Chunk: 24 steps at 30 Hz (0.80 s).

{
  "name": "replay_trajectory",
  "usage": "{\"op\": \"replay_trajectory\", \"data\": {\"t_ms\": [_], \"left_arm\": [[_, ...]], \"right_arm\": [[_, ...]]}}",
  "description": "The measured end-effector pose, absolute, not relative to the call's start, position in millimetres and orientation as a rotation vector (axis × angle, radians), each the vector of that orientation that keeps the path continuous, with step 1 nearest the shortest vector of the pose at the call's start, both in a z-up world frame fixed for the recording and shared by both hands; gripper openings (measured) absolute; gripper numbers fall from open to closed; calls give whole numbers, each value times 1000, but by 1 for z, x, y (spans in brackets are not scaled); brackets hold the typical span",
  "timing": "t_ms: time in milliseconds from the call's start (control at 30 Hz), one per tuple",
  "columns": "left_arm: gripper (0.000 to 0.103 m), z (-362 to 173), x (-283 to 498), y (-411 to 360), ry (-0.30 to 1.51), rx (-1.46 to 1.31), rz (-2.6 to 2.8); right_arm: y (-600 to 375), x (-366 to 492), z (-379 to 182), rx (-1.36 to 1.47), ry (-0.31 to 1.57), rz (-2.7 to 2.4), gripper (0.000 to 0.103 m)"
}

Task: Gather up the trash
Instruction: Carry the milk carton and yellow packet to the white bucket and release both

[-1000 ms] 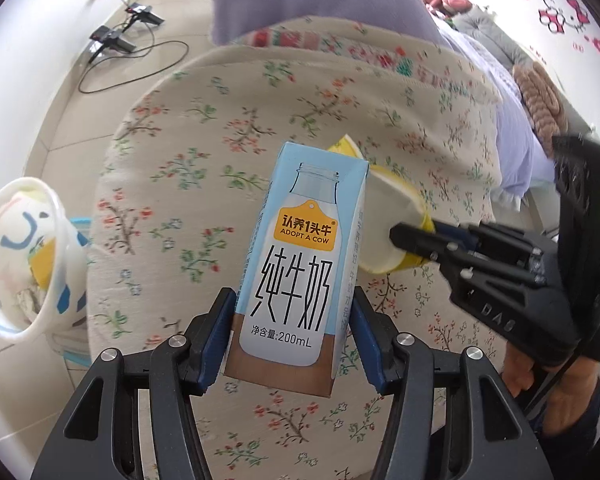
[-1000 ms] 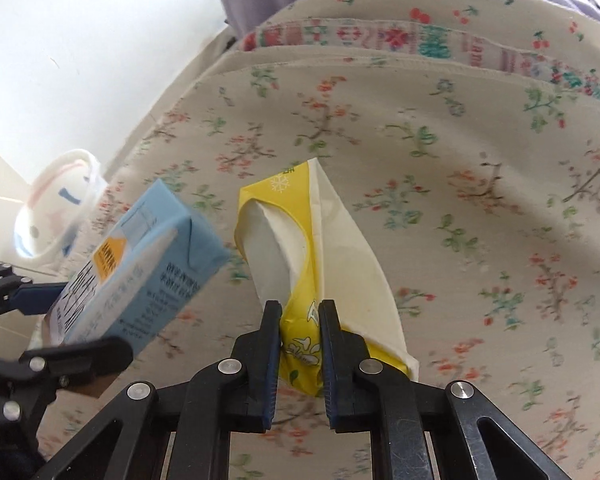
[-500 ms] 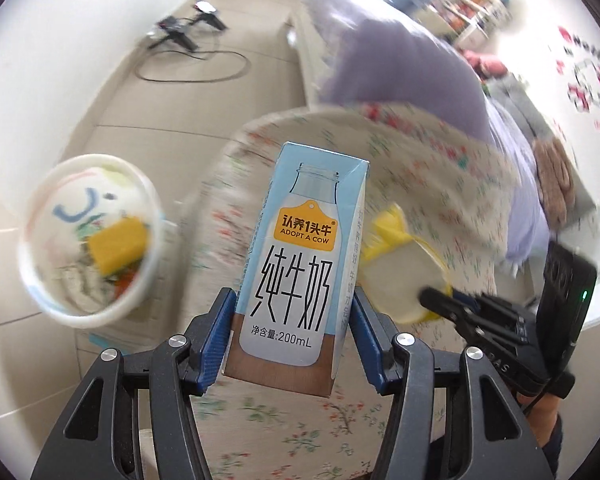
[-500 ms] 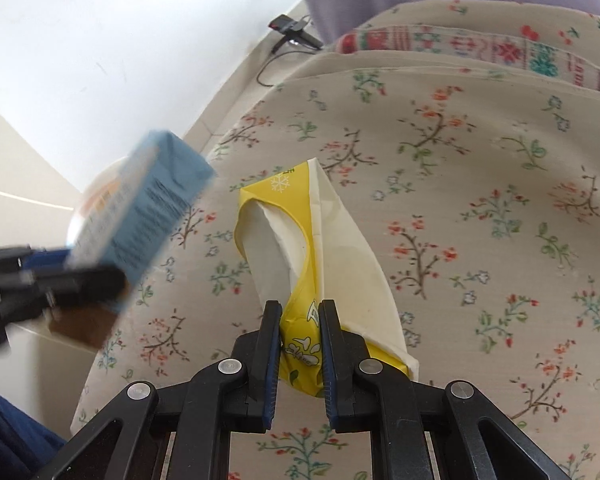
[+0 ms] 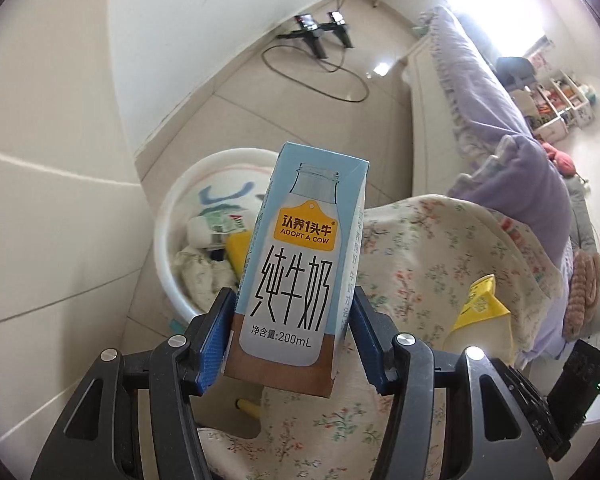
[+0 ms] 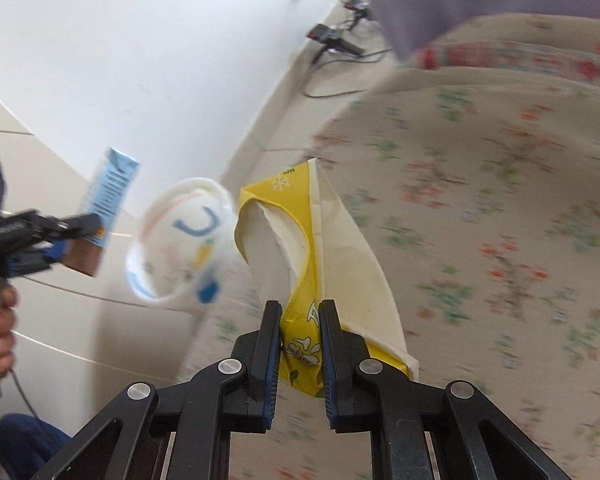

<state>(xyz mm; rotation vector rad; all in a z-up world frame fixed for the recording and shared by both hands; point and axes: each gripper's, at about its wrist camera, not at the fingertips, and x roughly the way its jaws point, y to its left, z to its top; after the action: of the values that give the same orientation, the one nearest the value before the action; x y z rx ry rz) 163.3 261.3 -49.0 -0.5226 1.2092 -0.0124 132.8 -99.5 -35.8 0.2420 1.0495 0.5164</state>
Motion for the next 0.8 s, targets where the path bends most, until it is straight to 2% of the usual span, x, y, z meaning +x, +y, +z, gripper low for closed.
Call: {"op": "replay_trajectory", "data": {"t_ms": [233, 300, 800], "left_arm": [[62, -71, 182, 291, 1209, -676, 89], [65, -70, 185, 294, 1193, -685, 98], [65, -20, 159, 301, 1081, -648, 70]], "right_arm": [[-46, 143, -38, 300, 1057, 596, 16], [-34, 145, -38, 316, 1057, 613, 16], [66, 176, -51, 383, 1089, 689, 17]]}}
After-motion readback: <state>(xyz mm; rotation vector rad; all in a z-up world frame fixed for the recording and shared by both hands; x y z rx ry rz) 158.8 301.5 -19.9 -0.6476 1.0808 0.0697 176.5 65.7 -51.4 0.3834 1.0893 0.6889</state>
